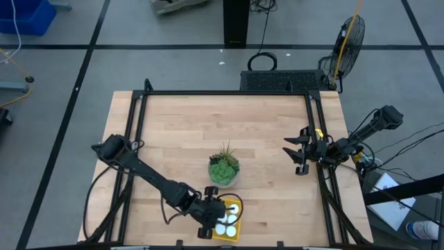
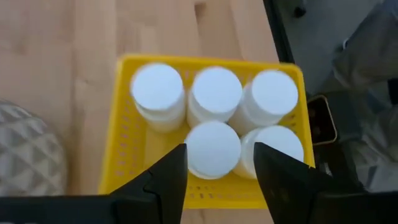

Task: Pick and place pill bottles into a basket
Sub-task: Put the white pill bottle into the yellow bin, then return to Home Position

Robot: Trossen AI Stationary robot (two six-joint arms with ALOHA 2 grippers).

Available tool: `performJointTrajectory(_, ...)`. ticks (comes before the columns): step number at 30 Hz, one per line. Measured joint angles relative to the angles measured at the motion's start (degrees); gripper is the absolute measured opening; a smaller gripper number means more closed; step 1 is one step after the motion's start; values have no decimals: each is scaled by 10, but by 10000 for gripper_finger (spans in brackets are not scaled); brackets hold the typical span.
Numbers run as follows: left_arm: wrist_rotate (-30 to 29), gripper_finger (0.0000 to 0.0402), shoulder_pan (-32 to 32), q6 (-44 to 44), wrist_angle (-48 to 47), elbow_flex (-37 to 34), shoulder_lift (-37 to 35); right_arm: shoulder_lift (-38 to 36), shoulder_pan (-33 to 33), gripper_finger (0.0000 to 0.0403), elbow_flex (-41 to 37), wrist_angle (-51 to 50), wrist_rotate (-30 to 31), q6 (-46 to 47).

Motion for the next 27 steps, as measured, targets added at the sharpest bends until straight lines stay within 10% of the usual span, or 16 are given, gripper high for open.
performJointTrajectory(27,-209,186,29,115,89,0,-296,0,0,161,0,0,0,0)
